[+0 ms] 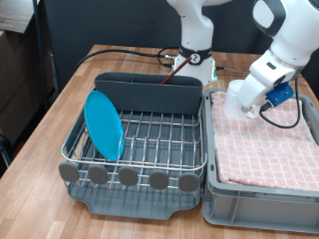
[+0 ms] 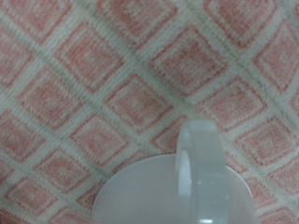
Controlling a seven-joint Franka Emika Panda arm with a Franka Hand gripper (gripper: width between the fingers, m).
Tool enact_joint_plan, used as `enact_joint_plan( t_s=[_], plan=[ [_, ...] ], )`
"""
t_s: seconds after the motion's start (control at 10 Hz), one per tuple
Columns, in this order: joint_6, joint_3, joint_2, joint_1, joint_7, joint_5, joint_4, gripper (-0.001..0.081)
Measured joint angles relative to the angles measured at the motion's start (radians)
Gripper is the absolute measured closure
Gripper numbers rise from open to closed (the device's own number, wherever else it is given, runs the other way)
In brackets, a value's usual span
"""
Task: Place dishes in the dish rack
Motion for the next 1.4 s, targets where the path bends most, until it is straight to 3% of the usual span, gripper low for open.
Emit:
enact_joint_plan(
  t_s=[0.5,1.2,1.3,1.4],
  plan=[
    [-0.072,0.016,0.055,0.002,0.009,0.007,0.064,0.0003],
    [-0.094,0.016,0.066,0.002,0.03,-0.004,0.066,0.0003],
    [-0.094,0.014,0.067,0.002,0.04,-0.004,0.066,0.0089],
    [-0.093,0.012,0.068,0.001,0.054,-0.002,0.066,0.0259]
  ],
)
